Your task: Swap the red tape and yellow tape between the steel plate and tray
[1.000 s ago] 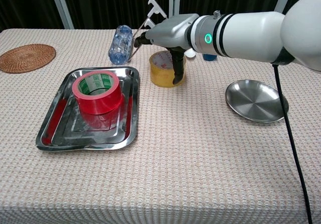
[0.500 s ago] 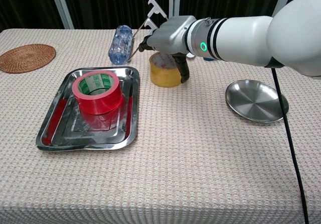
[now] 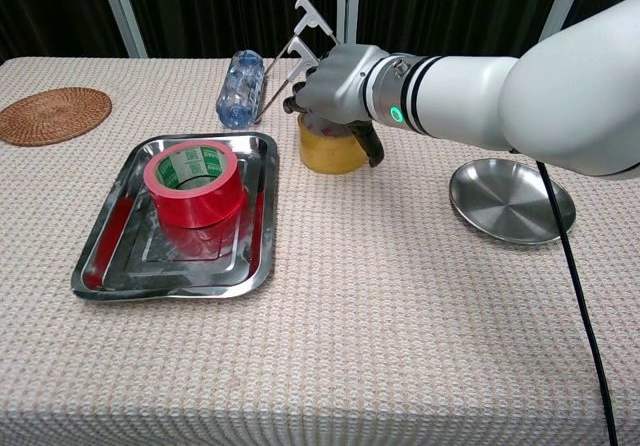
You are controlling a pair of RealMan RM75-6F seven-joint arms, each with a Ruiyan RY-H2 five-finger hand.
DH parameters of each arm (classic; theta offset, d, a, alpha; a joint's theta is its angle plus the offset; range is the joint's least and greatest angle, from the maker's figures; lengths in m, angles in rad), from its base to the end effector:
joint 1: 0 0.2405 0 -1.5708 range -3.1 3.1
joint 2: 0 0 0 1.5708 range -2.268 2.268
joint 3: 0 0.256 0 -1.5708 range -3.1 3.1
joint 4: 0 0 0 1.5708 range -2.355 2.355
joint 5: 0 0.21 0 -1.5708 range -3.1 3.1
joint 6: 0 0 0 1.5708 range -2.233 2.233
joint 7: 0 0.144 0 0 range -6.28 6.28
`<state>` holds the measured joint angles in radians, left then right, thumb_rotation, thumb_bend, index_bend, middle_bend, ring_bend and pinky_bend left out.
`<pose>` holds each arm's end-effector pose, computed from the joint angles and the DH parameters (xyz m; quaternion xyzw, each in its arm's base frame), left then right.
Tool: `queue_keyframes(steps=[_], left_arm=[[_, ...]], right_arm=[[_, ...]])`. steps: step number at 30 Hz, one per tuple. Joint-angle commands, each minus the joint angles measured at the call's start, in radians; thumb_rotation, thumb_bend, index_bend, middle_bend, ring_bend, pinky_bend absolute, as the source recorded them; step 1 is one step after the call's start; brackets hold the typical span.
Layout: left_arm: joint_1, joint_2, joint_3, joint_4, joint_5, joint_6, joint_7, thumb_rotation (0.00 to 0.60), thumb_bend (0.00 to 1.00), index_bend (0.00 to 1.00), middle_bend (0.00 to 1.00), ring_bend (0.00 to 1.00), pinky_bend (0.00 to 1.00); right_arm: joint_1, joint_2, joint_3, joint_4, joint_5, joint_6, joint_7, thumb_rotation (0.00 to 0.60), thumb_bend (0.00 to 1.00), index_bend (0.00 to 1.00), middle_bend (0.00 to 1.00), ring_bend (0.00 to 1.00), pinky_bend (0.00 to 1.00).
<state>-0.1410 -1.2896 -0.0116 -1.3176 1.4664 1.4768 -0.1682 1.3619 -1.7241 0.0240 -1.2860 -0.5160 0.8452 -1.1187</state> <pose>-0.3481 0.1959 0.1284 -0.5880 -0.4033 -0.4004 0.5755 -0.0218 -0.3901 -0.0879 0.8823 -0.0573 0.1531 0.4413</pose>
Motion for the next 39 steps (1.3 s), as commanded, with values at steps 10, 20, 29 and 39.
queue_keyframes(steps=[10, 20, 29, 39], left_arm=[[0.011, -0.005, -0.006, 0.012, 0.004, -0.006, -0.018, 0.600, 0.15, 0.06, 0.08, 0.01, 0.20], [0.012, 0.000, -0.012, 0.003, 0.015, -0.010, -0.027, 0.600, 0.15, 0.06, 0.08, 0.01, 0.20], [0.010, 0.002, -0.013, -0.010, 0.029, -0.012, -0.026, 0.600, 0.15, 0.06, 0.08, 0.01, 0.20], [0.000, 0.009, -0.018, -0.043, 0.048, -0.010, 0.008, 0.600, 0.15, 0.06, 0.08, 0.01, 0.20]], right_arm=[[-0.025, -0.028, -0.004, 0.037, -0.067, 0.015, 0.033, 0.600, 0.09, 0.00, 0.27, 0.00, 0.00], [-0.074, 0.049, 0.007, -0.088, -0.149, 0.095, 0.074, 0.600, 0.12, 0.00, 0.39, 0.01, 0.00], [-0.183, 0.236, -0.020, -0.431, -0.295, 0.310, 0.093, 0.600, 0.13, 0.00, 0.41, 0.01, 0.00], [-0.354, 0.409, -0.136, -0.618, -0.423, 0.425, 0.153, 0.600, 0.14, 0.00, 0.42, 0.03, 0.00]])
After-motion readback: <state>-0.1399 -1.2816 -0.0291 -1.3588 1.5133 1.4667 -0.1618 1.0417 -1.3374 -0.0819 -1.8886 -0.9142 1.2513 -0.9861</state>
